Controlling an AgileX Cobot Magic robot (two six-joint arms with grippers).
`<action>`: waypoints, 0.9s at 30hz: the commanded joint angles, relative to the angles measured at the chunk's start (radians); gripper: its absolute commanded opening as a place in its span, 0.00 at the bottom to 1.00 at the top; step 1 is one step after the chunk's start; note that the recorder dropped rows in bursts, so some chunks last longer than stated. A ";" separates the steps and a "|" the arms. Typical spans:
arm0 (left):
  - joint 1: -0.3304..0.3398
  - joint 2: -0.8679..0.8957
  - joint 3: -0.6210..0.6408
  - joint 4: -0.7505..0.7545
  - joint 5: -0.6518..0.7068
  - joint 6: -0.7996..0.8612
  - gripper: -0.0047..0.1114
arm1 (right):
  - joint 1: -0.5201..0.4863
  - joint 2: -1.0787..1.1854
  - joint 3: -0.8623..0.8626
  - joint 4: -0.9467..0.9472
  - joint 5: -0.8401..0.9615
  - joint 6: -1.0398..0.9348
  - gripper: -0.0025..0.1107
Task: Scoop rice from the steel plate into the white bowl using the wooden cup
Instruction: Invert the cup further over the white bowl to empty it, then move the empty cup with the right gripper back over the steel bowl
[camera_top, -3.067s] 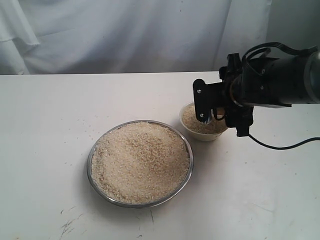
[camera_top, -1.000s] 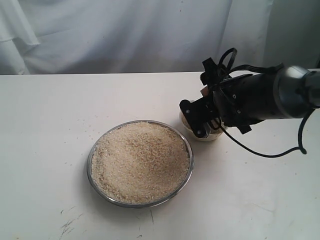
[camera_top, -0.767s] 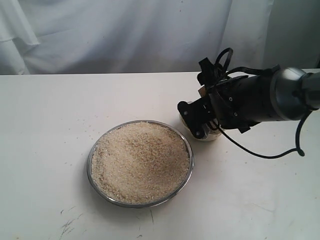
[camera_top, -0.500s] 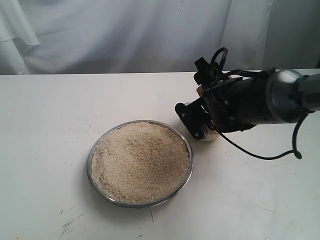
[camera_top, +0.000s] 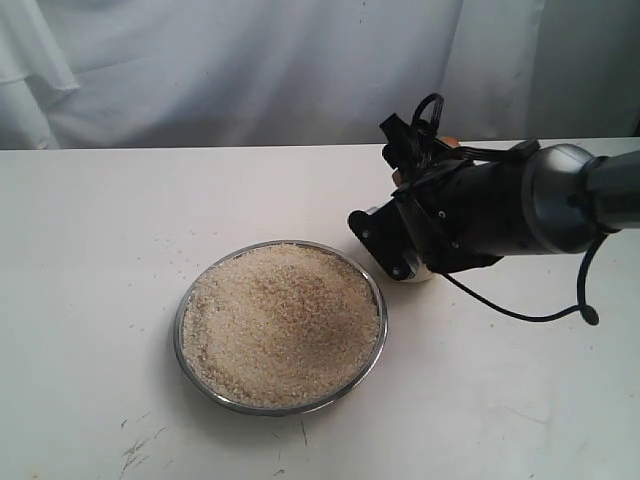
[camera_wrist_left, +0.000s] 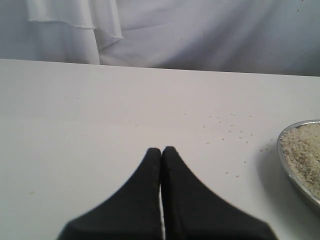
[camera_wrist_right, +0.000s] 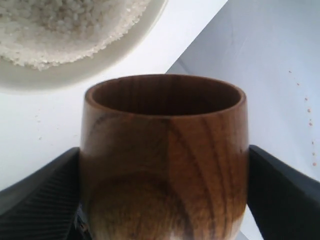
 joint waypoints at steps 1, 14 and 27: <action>-0.003 -0.004 0.005 0.001 -0.013 -0.001 0.04 | 0.012 -0.006 0.000 -0.028 0.047 -0.010 0.02; -0.003 -0.004 0.005 0.001 -0.013 -0.001 0.04 | 0.017 -0.086 0.000 0.167 0.006 0.242 0.02; -0.003 -0.004 0.005 0.001 -0.013 -0.001 0.04 | -0.009 -0.285 0.000 0.571 -0.190 0.413 0.02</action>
